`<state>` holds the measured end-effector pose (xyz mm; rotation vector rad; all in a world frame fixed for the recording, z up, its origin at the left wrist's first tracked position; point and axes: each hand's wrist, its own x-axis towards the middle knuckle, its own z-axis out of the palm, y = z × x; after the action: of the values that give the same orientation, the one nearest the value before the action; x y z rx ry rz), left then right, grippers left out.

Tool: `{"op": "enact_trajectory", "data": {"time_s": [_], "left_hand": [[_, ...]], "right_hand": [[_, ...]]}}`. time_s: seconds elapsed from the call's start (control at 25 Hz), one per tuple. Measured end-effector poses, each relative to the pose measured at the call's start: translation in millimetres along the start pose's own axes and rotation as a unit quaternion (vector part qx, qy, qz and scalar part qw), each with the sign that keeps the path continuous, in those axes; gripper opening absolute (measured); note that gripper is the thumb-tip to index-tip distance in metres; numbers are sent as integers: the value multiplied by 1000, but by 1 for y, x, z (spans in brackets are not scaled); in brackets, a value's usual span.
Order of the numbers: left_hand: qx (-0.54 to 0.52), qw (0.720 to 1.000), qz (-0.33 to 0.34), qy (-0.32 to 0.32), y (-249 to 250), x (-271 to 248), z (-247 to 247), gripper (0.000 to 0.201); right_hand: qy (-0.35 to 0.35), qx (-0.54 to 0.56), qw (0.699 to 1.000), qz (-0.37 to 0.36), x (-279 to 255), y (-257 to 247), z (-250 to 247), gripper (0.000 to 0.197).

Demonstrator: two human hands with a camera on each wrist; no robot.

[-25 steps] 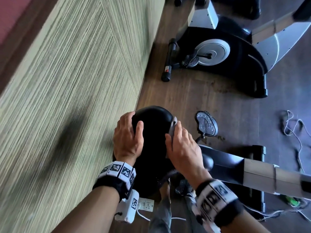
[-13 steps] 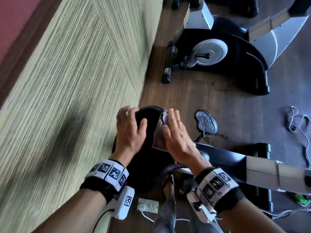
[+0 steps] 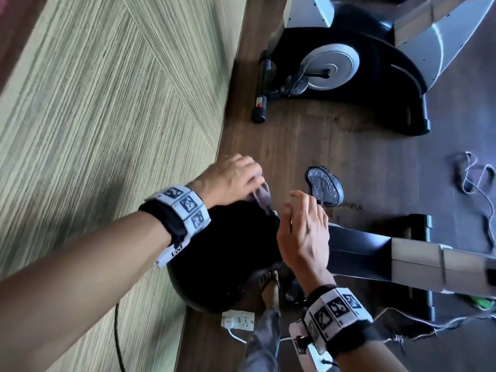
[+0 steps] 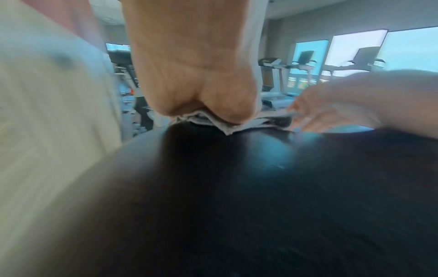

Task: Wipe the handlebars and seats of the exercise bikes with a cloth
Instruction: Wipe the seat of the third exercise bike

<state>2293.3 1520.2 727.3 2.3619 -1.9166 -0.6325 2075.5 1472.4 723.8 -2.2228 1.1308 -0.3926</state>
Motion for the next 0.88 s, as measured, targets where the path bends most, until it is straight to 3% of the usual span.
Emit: {"op": "enact_trajectory", "data": {"time_s": [0.08,0.16,0.28,0.44,0.52,0.64,0.68,0.76,0.88], "left_hand": [[-112,989,-95,5,-23,-7,-2,37],[-163,975,-146,46,-36,-25,3,31],[-164,962,-209,67,-29,-44,8,35],[-71,947,-314,-14,-17,-14,-5,45],[11,970,-242,10,-1,-7,-3,44],[68,996,7,56,23,-14,14,46],[68,995,52,53,22,-18,17,46],[27,998,31,57,12,-23,16,48],[-87,983,-148,71,-12,-37,13,57]], "right_hand": [[-3,-46,999,-7,1,1,2,26],[-22,-72,997,3,2,-1,2,23],[-43,-102,994,8,2,-3,3,22],[-55,-128,990,6,5,-9,4,24],[-62,-136,989,9,5,-10,4,25],[-62,-135,989,12,5,-8,3,31],[-72,-134,988,13,5,-8,2,32],[-89,-130,987,17,5,-7,1,33],[-101,-124,987,17,7,-7,0,32]]}}
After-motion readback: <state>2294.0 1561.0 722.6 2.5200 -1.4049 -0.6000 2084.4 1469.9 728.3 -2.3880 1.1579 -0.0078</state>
